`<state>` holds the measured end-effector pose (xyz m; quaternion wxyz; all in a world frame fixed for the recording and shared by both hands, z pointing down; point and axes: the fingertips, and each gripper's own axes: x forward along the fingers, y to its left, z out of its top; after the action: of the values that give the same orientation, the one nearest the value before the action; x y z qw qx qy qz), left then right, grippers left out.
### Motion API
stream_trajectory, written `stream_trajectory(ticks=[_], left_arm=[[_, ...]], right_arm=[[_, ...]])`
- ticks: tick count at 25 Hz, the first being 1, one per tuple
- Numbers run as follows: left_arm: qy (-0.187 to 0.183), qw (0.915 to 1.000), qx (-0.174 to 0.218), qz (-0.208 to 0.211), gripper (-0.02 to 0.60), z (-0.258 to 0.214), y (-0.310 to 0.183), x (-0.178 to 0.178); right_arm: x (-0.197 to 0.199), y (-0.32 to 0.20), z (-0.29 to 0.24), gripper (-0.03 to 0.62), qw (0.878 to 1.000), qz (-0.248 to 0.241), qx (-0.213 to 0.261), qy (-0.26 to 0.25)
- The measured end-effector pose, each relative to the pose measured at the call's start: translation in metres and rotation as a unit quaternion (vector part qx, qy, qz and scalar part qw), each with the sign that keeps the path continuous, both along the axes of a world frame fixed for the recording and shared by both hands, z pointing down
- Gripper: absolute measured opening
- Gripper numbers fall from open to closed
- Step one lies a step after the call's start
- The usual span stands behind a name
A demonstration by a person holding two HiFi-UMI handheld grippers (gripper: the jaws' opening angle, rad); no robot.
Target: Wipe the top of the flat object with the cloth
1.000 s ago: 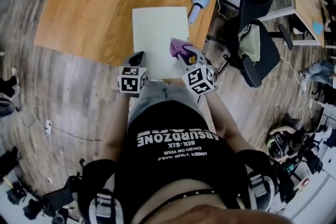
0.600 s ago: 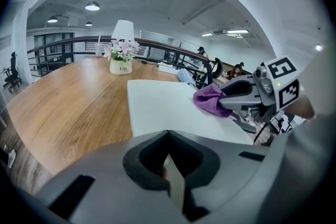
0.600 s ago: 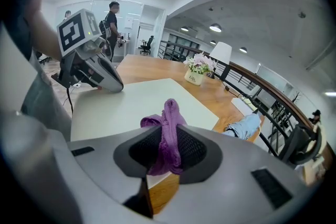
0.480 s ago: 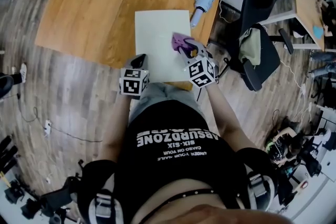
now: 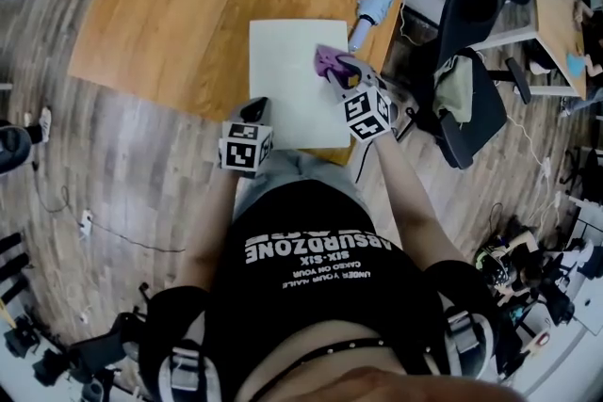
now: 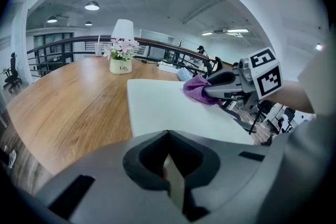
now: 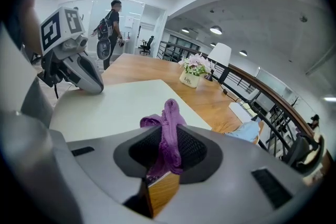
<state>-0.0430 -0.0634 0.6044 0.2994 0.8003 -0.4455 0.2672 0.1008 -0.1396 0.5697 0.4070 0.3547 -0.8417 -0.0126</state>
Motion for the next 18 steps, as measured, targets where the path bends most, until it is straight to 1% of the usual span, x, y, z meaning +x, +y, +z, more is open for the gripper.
stream_trajectory(ticks=[9, 18], left_arm=[[0.0, 1.0, 0.0, 0.0, 0.015, 0.0, -0.002, 0.0], [0.003, 1.0, -0.002, 0.0, 0.015, -0.002, -0.002, 0.001]], right_arm=[[0.005, -0.036, -0.002, 0.095, 1.0, 0.011, 0.009, -0.003], [0.008, -0.062, 0.0, 0.095, 1.0, 0.022, 0.02, 0.001]])
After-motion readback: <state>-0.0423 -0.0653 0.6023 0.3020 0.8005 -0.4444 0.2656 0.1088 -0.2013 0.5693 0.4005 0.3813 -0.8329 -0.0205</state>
